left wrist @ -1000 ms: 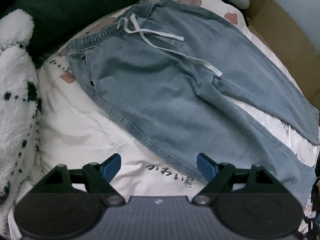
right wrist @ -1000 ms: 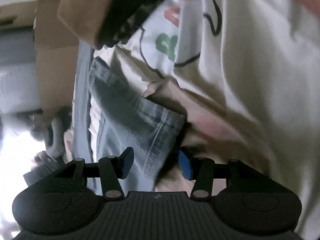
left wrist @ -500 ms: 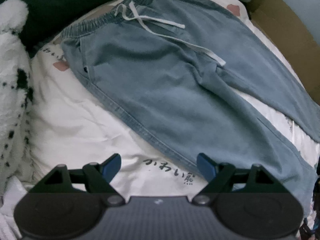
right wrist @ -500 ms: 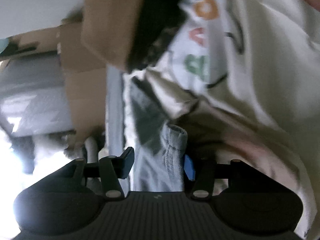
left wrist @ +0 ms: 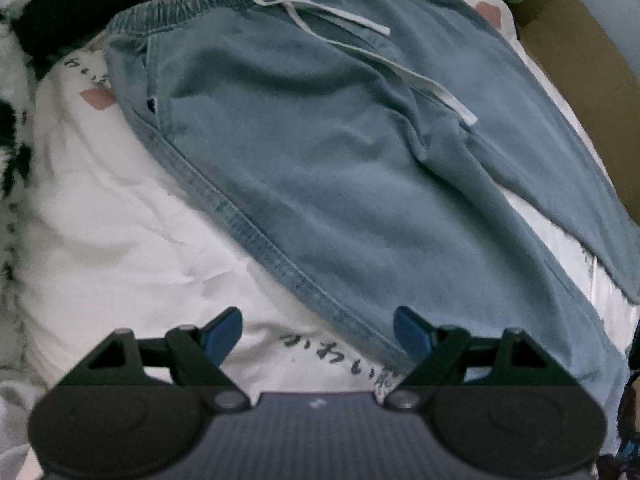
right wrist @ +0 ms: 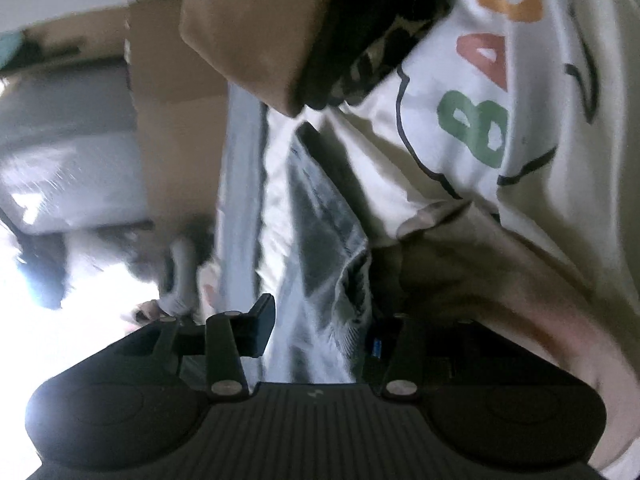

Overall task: Fold clothes
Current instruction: 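Grasp the pants hem with the right gripper while the left gripper grasps the crotch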

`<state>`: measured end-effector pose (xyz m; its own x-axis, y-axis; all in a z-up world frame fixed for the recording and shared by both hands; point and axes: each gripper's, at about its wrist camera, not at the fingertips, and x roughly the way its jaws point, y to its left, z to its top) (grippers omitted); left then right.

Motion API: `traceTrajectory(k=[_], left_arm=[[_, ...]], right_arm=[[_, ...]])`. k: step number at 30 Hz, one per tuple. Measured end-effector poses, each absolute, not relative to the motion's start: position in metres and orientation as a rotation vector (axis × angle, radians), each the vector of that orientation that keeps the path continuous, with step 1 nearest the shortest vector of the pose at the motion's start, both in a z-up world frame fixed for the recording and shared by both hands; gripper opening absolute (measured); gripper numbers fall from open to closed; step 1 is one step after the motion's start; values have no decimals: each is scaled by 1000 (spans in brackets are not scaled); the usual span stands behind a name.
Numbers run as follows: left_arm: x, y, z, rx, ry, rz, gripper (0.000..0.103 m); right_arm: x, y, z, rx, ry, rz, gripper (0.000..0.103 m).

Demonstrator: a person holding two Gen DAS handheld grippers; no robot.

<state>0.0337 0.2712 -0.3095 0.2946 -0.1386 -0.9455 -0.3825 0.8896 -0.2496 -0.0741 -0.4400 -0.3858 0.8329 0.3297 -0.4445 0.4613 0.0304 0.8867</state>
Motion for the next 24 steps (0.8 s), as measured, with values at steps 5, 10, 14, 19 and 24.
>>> traceTrajectory(k=[5,10,14,19,24], left_arm=[[33,282,-312,-528,1176,188,70],[32,293,-320,-583,1142,211,65],[31,303,-329,-649,1102,232,50],[25,316,-343,-747,1064,260,45],[21,327,-355,-846,1021,286,45]], right_arm=[[-59,-444,-376,1432,796,-137,11],[-60,-445,-350,1287,869,-206,10],[-67,-445,-318,1213,888,-238,10],[-78,-438,-277,1139,904,-256,10],[-91,-425,-251,1098,923,-283,10]])
